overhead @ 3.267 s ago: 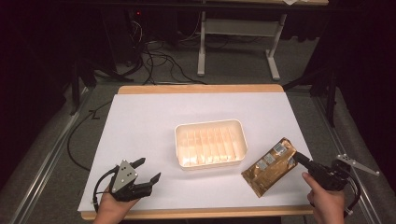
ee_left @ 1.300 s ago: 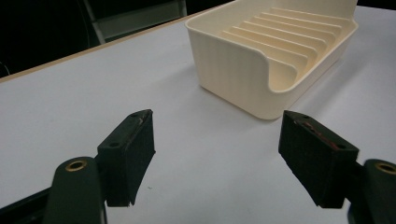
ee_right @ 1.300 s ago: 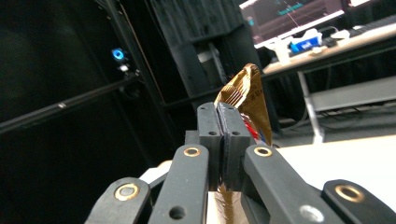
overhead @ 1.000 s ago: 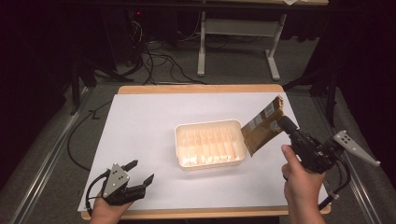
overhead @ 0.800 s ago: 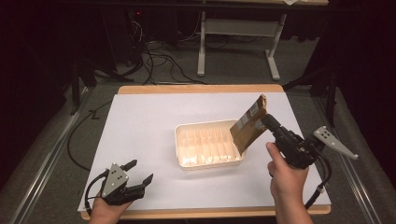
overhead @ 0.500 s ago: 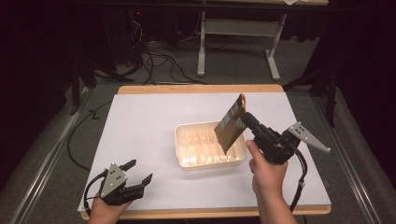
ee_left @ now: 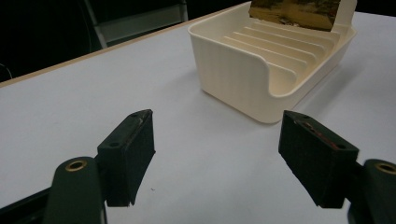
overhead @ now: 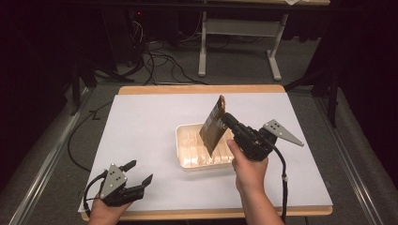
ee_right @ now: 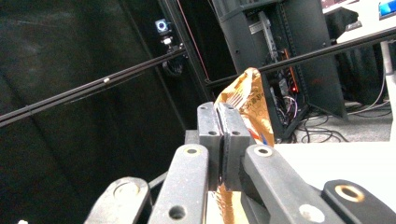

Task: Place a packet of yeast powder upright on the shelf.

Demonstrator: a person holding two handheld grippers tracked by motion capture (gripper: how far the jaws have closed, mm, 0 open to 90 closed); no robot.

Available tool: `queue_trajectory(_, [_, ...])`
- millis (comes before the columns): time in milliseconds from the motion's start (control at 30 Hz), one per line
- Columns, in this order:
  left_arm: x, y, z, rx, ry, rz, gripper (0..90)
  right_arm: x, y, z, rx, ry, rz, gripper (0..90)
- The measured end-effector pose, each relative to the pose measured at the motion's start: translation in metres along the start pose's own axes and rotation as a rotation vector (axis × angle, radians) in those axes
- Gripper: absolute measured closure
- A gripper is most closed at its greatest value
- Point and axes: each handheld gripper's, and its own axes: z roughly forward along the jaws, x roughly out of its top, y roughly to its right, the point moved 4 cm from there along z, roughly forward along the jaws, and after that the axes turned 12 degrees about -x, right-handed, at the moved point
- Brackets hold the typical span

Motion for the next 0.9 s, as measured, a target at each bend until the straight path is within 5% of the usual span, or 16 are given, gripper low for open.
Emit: queue_trajectory(900, [0.001, -0.002, -0.003, 0.006, 0.01, -0.006, 27.2, -0.022, -0.034, 0.035, 0.037, -0.036, 0.015, 90.0])
